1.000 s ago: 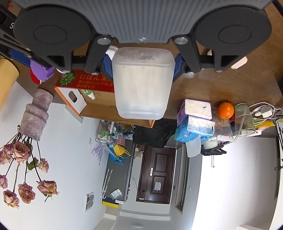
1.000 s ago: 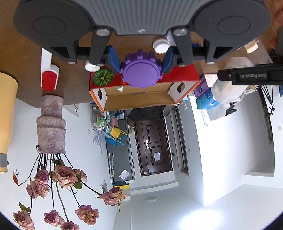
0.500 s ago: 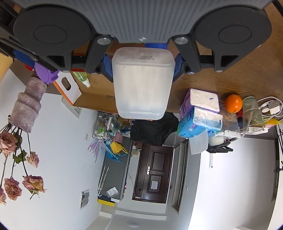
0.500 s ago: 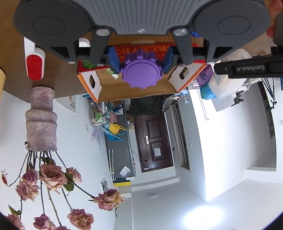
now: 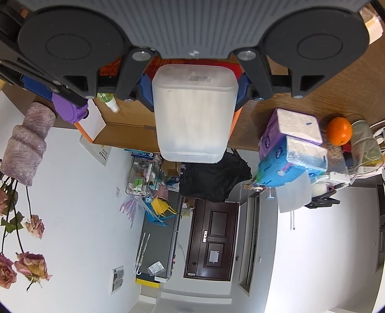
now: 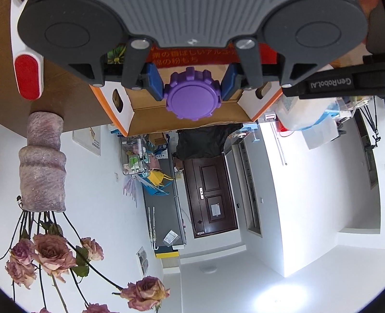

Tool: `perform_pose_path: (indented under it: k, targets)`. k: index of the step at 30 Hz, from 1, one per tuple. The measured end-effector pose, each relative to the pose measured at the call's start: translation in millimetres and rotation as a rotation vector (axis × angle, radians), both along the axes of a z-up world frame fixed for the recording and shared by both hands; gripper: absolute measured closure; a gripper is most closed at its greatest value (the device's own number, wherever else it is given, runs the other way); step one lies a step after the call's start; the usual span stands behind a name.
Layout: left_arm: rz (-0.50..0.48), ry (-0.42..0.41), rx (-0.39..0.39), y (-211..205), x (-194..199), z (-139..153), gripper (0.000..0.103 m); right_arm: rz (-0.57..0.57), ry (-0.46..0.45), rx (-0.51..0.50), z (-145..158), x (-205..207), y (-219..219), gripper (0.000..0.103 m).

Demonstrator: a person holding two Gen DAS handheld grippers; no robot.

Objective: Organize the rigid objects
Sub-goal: 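Carry the white container and purple lid with both tools over the cardboard box, then open both grippers to drop the container and purple lid into the box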

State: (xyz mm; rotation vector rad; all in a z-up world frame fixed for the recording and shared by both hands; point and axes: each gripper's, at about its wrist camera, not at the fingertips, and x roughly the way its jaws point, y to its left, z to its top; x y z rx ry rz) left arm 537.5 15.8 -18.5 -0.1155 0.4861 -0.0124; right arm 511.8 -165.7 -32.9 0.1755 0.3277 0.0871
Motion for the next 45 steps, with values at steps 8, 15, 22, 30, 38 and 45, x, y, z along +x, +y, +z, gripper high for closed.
perform_pose_path:
  k: [8, 15, 22, 30, 38, 45]
  targets:
    - [-0.005, 0.012, 0.014, -6.7, 28.0, -5.9, 0.037, -0.002, 0.0, -0.012, -1.9, 24.0, -0.5, 0.052]
    - [-0.007, 0.02, 0.027, -11.5, 51.5, -8.8, 0.037, -0.003, 0.005, -0.029, -5.3, 44.7, -0.8, 0.052]
    - [-0.006, 0.038, 0.038, -15.2, 73.5, -14.1, 0.037, -0.011, 0.017, -0.04, -7.5, 61.9, -2.1, 0.052]
    - [-0.015, 0.049, 0.066, -22.7, 92.4, -18.9, 0.037, -0.026, 0.044, -0.057, -15.0, 82.9, -4.6, 0.052]
    - [-0.023, 0.065, 0.082, -25.9, 104.4, -27.4, 0.037, -0.038, 0.072, -0.08, -22.3, 94.3, -5.7, 0.052]
    - [-0.02, 0.048, 0.075, -22.1, 100.8, -25.1, 0.018, -0.051, 0.114, -0.1, -26.2, 100.0, -7.3, 0.042]
